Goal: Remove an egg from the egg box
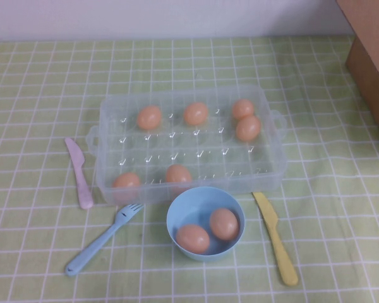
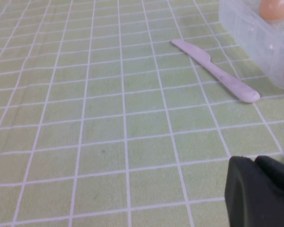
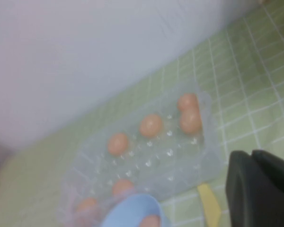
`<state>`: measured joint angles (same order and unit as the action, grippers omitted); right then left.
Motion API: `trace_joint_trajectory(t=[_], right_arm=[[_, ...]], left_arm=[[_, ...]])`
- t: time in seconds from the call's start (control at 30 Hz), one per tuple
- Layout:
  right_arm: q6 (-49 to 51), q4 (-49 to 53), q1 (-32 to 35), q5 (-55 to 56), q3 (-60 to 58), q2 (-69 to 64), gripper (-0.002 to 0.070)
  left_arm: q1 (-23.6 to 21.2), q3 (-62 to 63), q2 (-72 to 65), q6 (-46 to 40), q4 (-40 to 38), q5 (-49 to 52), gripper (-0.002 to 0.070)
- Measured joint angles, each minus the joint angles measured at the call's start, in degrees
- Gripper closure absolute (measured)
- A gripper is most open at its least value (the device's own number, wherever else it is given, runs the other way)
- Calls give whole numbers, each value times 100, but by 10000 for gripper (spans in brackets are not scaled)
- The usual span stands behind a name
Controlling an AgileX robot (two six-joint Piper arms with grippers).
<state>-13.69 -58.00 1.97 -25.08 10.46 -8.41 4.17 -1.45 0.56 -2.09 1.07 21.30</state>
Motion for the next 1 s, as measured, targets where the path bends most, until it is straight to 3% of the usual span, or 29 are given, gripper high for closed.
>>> trace_joint_trajectory(t=[0.23,0.57,0.77,1.0], right_arm=[[-125,1456,0,-967,1813,-2147,694],[-685,1937,-22,-2427,4506,-5091,694],[-505,2570,-538,-3243,5985,-6670,694],[237,3841,-1602,-3773,7457,-8224,694]], left_arm=[[0,0,0,0,0,0,679],[0,0,0,0,0,0,679],[0,0,0,0,0,0,679],[0,0,0,0,0,0,680]])
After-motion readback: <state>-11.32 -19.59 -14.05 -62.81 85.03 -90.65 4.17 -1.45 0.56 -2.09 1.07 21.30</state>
